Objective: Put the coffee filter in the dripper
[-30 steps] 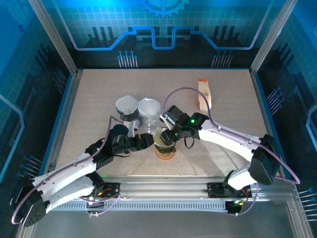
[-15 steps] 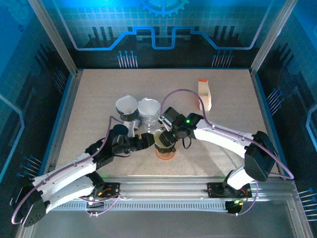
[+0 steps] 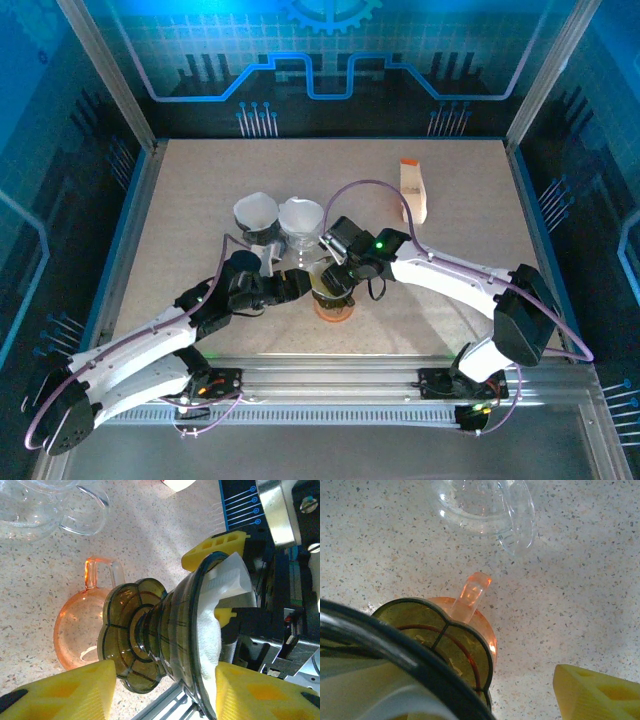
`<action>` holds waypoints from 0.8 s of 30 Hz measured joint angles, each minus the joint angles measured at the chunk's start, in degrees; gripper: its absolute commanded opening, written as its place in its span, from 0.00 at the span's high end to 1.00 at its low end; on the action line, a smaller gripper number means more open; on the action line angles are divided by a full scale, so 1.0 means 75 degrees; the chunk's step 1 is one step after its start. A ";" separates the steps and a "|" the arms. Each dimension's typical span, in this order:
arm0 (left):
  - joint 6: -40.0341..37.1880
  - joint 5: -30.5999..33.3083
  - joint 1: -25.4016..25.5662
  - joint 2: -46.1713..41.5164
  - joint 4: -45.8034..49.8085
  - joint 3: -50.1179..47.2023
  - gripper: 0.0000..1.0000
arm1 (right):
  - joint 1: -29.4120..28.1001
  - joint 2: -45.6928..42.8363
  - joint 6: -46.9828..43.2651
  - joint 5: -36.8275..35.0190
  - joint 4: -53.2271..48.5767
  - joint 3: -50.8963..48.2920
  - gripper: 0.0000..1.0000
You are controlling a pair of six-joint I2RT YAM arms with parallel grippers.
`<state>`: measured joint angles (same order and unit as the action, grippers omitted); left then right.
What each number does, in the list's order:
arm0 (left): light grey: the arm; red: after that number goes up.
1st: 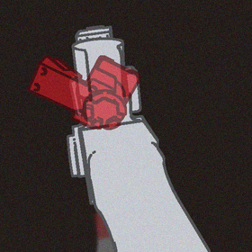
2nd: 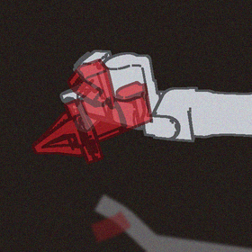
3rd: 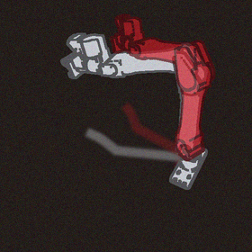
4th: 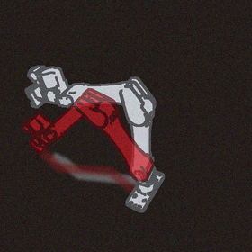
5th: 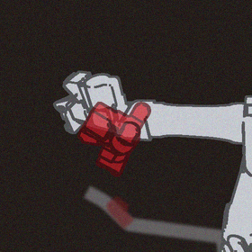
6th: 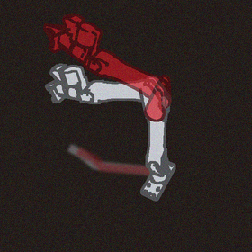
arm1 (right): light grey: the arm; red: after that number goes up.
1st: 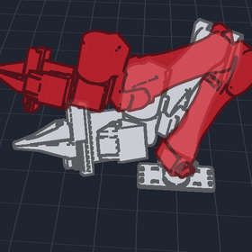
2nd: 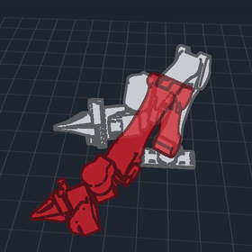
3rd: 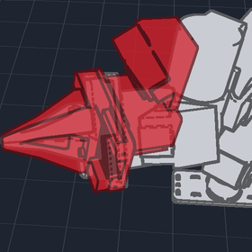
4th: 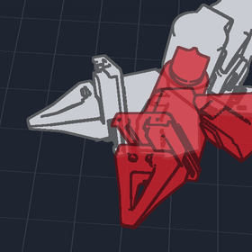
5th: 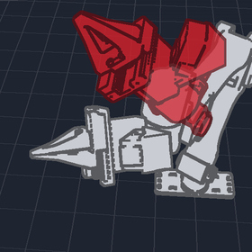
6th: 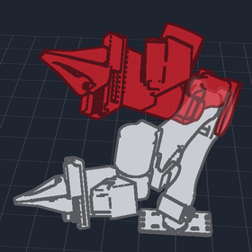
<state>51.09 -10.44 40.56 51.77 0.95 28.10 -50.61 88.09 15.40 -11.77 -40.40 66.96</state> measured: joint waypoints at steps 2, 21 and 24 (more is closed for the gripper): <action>0.0000 0.0000 -0.0003 0.0000 0.0000 0.0000 0.46 | 0.0000 0.0000 0.0000 -0.0006 0.0000 0.0000 0.26; 0.0000 0.0003 0.0000 0.0000 0.0000 -0.0026 0.46 | 0.0064 -0.1670 0.0233 -0.0379 0.0484 -0.0577 0.26; 0.0000 0.0003 0.0000 0.0000 0.0000 -0.0026 0.46 | 0.0157 -0.1900 0.0329 -0.0434 0.0463 -0.0831 0.26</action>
<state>51.09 -10.41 40.56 51.77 0.95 27.90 -49.43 73.84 17.87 -15.03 -36.93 60.73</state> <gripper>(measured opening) 0.543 0.741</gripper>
